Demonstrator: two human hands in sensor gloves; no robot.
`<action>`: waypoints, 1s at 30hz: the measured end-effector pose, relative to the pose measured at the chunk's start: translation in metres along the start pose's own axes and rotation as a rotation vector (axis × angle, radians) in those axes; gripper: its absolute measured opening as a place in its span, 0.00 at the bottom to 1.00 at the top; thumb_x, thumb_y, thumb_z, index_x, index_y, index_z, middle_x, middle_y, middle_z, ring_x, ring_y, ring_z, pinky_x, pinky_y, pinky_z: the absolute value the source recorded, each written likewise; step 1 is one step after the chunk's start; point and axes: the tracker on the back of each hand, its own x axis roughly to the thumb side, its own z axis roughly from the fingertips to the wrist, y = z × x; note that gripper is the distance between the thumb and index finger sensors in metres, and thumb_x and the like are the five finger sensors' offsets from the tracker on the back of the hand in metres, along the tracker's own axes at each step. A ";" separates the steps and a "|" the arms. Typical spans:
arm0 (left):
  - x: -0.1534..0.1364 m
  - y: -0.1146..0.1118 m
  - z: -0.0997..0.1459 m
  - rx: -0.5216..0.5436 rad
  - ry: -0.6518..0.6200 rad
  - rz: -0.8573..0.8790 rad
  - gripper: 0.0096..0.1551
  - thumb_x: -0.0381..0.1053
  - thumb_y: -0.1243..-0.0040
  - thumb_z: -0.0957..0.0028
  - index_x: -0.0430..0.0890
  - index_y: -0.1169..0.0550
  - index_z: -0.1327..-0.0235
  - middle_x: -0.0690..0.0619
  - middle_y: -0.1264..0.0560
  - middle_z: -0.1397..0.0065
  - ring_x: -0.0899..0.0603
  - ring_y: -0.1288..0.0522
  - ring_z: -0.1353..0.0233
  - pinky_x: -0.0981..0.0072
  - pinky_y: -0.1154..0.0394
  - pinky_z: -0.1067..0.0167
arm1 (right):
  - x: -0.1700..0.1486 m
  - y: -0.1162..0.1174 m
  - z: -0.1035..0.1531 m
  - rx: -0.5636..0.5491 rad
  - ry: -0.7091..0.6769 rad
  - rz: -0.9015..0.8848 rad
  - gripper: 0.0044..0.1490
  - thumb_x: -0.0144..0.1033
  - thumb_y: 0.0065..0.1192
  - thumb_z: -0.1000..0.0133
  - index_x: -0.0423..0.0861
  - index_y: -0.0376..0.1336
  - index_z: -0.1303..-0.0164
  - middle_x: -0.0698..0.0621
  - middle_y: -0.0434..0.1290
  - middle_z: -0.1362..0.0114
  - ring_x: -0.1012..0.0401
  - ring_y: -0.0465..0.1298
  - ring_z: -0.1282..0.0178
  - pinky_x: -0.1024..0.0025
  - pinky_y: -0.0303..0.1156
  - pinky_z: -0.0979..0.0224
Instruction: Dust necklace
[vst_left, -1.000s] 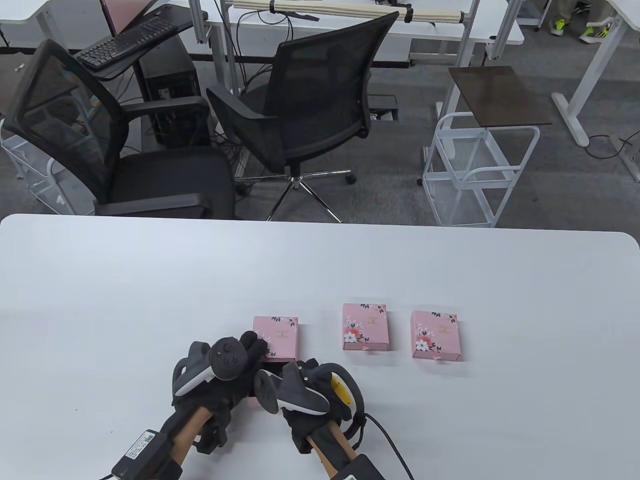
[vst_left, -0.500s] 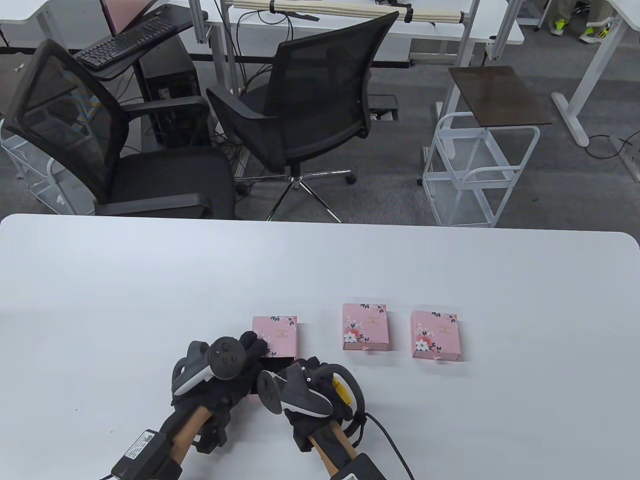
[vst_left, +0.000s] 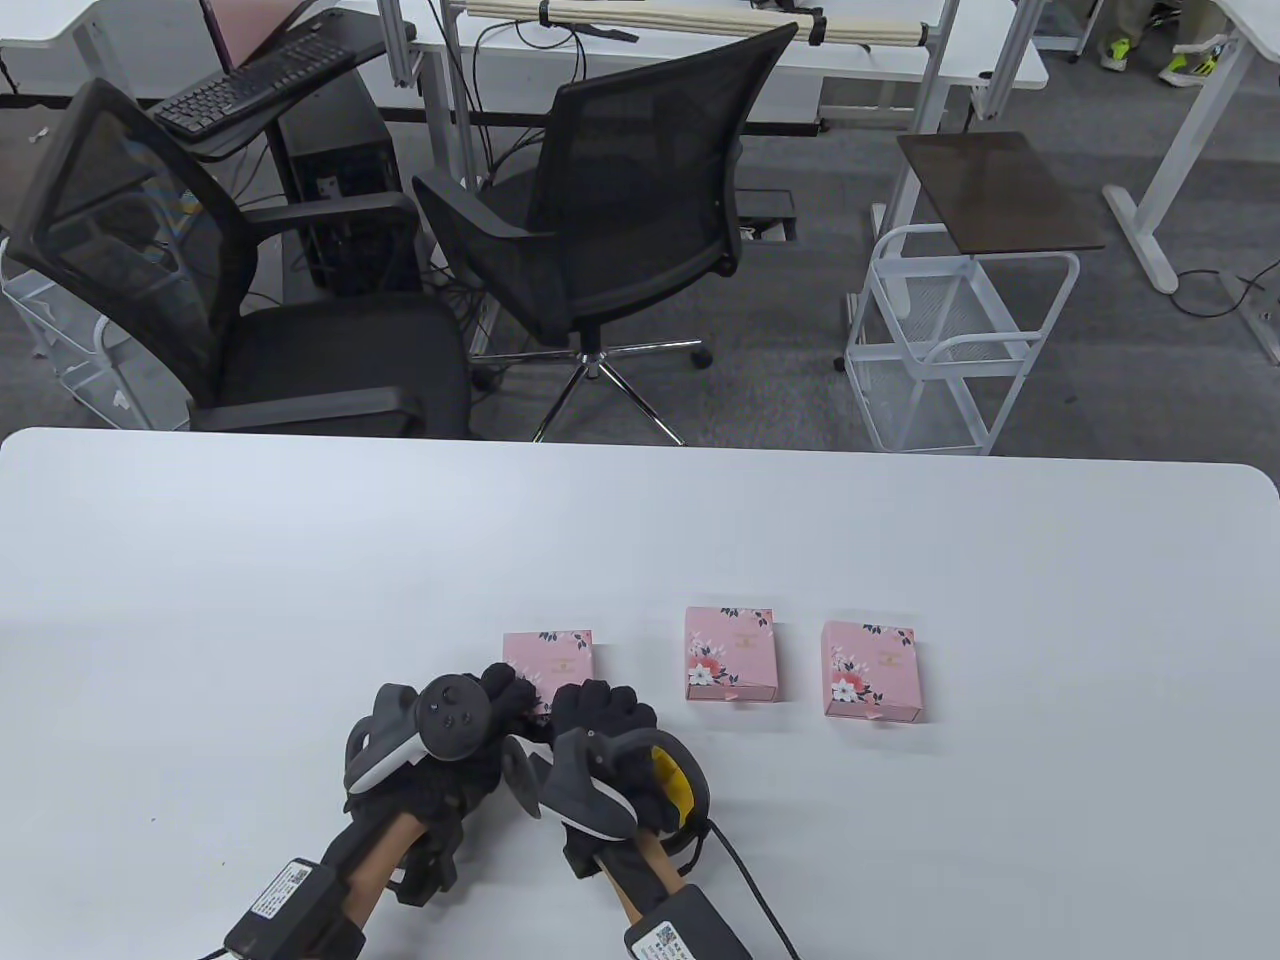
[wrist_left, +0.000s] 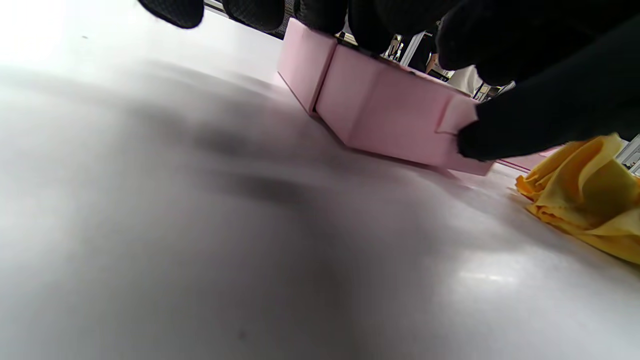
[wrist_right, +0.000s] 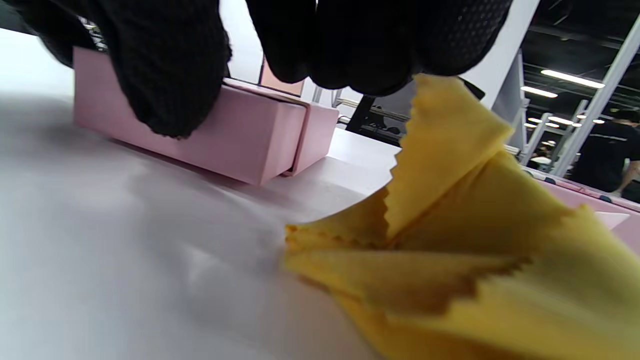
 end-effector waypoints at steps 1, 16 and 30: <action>-0.001 0.000 0.000 -0.002 -0.001 0.010 0.29 0.55 0.55 0.33 0.59 0.38 0.17 0.58 0.47 0.09 0.39 0.49 0.14 0.34 0.44 0.22 | -0.001 0.001 -0.005 0.016 0.014 -0.012 0.51 0.49 0.73 0.40 0.38 0.54 0.15 0.32 0.61 0.20 0.37 0.66 0.30 0.43 0.65 0.28; -0.013 -0.002 0.000 -0.015 -0.039 0.102 0.31 0.56 0.54 0.34 0.59 0.41 0.16 0.59 0.51 0.09 0.37 0.54 0.13 0.33 0.48 0.22 | -0.007 -0.005 -0.038 0.079 0.111 -0.093 0.37 0.47 0.73 0.40 0.41 0.64 0.25 0.36 0.68 0.25 0.38 0.70 0.33 0.44 0.67 0.29; -0.012 0.056 0.065 0.329 -0.076 0.301 0.34 0.60 0.53 0.33 0.55 0.40 0.14 0.51 0.48 0.09 0.32 0.50 0.16 0.34 0.45 0.23 | 0.018 0.001 -0.070 0.378 0.219 -0.345 0.64 0.66 0.44 0.33 0.29 0.32 0.11 0.14 0.37 0.16 0.16 0.44 0.25 0.25 0.48 0.23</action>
